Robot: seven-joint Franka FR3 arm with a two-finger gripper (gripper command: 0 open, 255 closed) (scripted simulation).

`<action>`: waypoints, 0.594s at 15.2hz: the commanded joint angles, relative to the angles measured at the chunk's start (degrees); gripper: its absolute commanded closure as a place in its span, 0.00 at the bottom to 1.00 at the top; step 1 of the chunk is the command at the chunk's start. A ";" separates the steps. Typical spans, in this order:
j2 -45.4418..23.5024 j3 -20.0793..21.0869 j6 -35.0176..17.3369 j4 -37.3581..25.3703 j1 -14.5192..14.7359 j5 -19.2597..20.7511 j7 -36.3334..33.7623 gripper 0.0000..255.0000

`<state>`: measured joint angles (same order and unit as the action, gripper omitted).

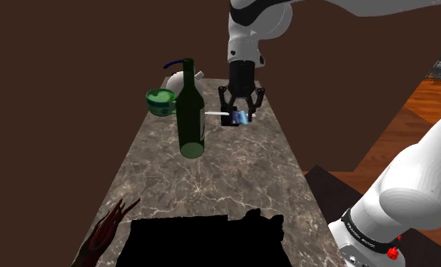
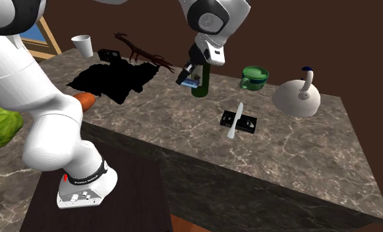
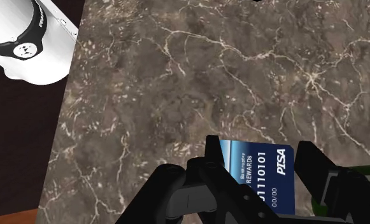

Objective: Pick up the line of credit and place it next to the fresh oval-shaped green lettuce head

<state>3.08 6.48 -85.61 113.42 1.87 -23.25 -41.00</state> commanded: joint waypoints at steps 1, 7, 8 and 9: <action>0.23 -0.05 1.33 -1.14 -0.04 -0.03 -0.47 1.00; 0.72 -0.24 5.53 -5.09 -0.16 -0.18 -1.95 1.00; 0.76 -0.27 6.23 -5.80 -0.18 -0.22 -2.20 1.00; 0.79 -0.31 6.93 -6.51 -0.20 -0.26 -2.46 1.00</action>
<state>3.82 6.19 -79.34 107.54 1.67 -23.46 -43.19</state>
